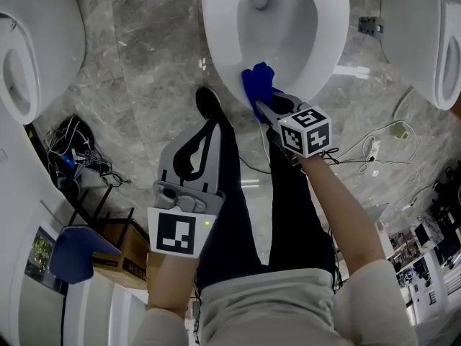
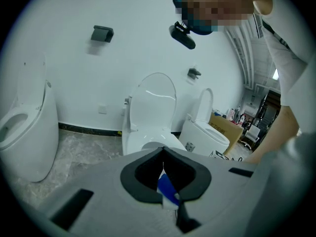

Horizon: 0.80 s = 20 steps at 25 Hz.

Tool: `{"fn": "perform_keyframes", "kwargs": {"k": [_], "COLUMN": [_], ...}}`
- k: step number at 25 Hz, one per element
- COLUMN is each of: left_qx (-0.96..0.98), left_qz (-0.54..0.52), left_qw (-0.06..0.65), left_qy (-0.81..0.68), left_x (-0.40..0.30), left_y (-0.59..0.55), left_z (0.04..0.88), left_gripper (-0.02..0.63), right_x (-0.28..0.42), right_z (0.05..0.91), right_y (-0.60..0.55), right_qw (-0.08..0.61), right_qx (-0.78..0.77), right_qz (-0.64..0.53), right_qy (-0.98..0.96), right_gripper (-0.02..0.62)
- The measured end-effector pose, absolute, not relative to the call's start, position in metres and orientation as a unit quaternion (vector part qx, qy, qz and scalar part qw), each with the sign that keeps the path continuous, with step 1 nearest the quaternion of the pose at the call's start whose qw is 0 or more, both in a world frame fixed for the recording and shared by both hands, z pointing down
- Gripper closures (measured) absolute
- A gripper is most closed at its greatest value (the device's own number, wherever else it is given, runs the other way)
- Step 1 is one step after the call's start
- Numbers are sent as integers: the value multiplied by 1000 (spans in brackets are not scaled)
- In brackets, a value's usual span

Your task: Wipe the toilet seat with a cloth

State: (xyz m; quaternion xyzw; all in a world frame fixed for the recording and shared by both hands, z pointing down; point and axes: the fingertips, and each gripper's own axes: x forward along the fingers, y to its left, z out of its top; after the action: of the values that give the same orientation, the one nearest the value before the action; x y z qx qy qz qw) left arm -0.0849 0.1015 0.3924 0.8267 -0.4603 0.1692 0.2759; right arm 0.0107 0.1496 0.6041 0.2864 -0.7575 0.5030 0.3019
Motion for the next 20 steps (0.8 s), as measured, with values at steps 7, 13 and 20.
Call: {"fn": "perform_keyframes", "kwargs": {"k": [7,13,20], "left_qx": [835,841,847], "left_qz": [172,177,183], "left_qw": [273,270,270], "left_qy": [-447,-434,-420], "left_x": [-68,-52,-35], "left_y": [98,95,92], "left_z": [390,390,392], "left_gripper": [598,598,598], "right_x": [25,39,53], "right_z": [603,603,603], "right_y": [158,162,162], "right_qw": [301,303,298], "right_qx": [277,272,274], "right_qz": [510,512,514], "right_qy": [-757,-756,-756], "right_gripper": [531,531,531]}}
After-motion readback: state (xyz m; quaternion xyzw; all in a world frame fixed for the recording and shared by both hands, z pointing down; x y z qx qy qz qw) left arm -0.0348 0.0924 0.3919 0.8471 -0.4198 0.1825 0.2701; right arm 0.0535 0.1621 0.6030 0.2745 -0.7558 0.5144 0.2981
